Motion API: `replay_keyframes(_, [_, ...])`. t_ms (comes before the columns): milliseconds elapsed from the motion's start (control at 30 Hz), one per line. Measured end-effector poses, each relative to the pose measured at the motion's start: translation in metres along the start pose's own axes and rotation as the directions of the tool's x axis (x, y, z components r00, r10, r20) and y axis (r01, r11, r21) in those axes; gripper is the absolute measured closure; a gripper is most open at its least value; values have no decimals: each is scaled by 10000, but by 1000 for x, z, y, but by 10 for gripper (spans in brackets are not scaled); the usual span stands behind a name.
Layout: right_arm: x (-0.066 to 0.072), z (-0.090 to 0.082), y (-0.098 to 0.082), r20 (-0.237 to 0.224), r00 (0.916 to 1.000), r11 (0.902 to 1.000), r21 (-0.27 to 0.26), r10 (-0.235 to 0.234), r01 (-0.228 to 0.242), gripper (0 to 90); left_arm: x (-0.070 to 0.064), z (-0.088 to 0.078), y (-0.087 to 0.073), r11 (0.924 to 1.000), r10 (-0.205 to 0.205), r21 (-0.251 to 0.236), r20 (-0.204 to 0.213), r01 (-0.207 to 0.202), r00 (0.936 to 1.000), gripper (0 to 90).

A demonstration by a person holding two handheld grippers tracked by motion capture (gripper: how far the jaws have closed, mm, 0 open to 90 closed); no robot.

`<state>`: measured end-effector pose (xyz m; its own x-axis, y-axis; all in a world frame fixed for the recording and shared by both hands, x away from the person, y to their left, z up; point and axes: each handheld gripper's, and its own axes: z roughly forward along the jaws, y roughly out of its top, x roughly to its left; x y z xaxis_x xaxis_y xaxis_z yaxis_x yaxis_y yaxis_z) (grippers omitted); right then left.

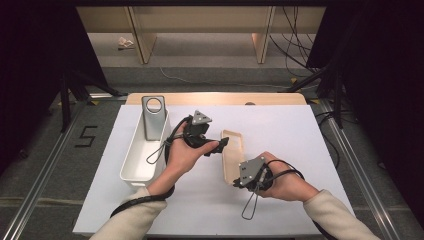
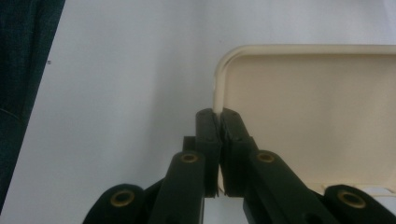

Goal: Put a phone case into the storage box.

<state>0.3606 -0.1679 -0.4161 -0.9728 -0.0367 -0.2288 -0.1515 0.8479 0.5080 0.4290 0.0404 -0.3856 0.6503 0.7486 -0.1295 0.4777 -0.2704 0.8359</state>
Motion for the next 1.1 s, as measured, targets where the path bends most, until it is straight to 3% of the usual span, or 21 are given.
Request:
replay_keyframes(200, [0, 0, 1, 46, 10000, 10000, 22, -70, 70, 880, 0, 9, 4, 9986, -309, 418, -100, 313, 9995, 188])
replay_keyframes(367, [1, 0, 1, 91, 9999, 9999, 66, -85, 84, 880, 2, 14, 3, 9930, -953, 694, -95, 957, 9954, 299])
replay_keyframes(500, [1, 1, 2, 77, 9999, 9999, 95, -137, 136, 881, 4, 17, 1, 9874, -1223, 1003, -47, 1221, 9925, 412])
replay_keyframes(767, [1, 1, 2, 67, 9998, 9997, 143, -203, 202, 880, 8, 21, -1, 9689, -2051, 1471, 283, 1989, 9783, 604])
replay_keyframes(933, [2, 2, 3, 178, 9995, 9995, 161, -273, 270, 880, 9, 22, -2, 9576, -2464, 1630, 356, 2377, 9685, 649])
replay_keyframes(1100, [3, 3, 4, 120, 9995, 9992, 275, -285, 281, 880, 8, 20, -1, 9539, -2655, 1587, 501, 2548, 9628, 677])
